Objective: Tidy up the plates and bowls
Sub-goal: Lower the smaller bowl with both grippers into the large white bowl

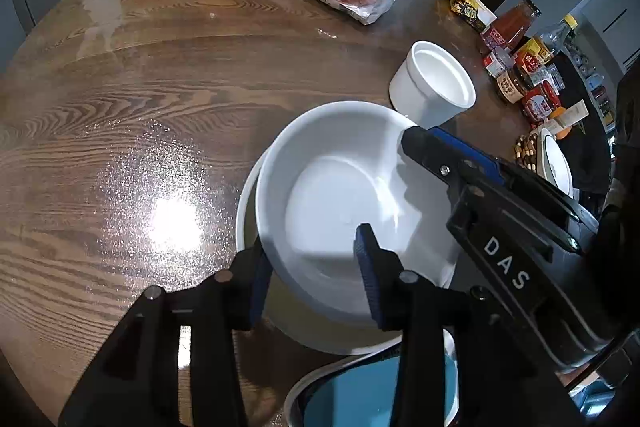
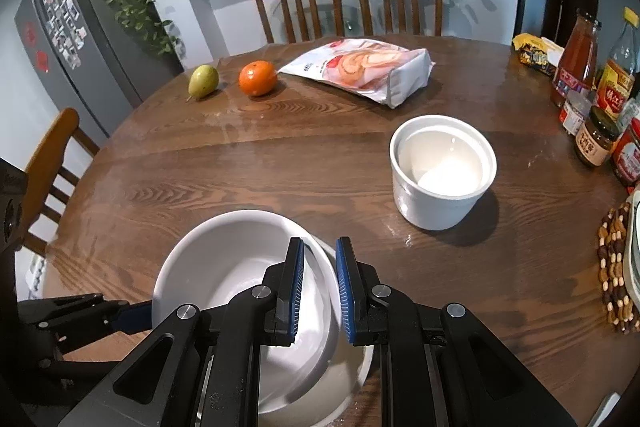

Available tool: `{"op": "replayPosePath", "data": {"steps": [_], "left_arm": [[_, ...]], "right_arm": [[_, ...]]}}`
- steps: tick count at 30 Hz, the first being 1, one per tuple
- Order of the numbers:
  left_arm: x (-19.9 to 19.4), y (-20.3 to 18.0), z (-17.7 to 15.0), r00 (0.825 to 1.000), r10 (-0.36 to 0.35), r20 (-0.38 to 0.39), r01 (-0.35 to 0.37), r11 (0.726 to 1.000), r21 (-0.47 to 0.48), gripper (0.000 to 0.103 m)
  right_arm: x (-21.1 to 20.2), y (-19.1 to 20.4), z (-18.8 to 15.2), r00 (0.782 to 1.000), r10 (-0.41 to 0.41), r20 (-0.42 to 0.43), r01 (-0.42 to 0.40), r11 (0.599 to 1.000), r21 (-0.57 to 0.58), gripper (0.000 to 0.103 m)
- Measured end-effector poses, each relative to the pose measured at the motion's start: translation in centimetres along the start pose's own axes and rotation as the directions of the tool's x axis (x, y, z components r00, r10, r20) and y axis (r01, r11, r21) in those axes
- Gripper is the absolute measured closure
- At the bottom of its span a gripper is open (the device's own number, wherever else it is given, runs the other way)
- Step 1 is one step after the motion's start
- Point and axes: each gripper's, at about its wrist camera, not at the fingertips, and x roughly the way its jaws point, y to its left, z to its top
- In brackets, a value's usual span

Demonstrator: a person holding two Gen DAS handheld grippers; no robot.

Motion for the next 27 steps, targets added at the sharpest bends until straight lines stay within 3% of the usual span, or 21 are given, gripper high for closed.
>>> {"op": "replayPosePath", "data": {"steps": [27], "left_arm": [[0.08, -0.06, 0.12, 0.999, -0.013, -0.04, 0.013, 1.0, 0.002, 0.053]], "right_arm": [[-0.09, 0.08, 0.02, 1.0, 0.024, -0.012, -0.024, 1.0, 0.02, 0.084]]}}
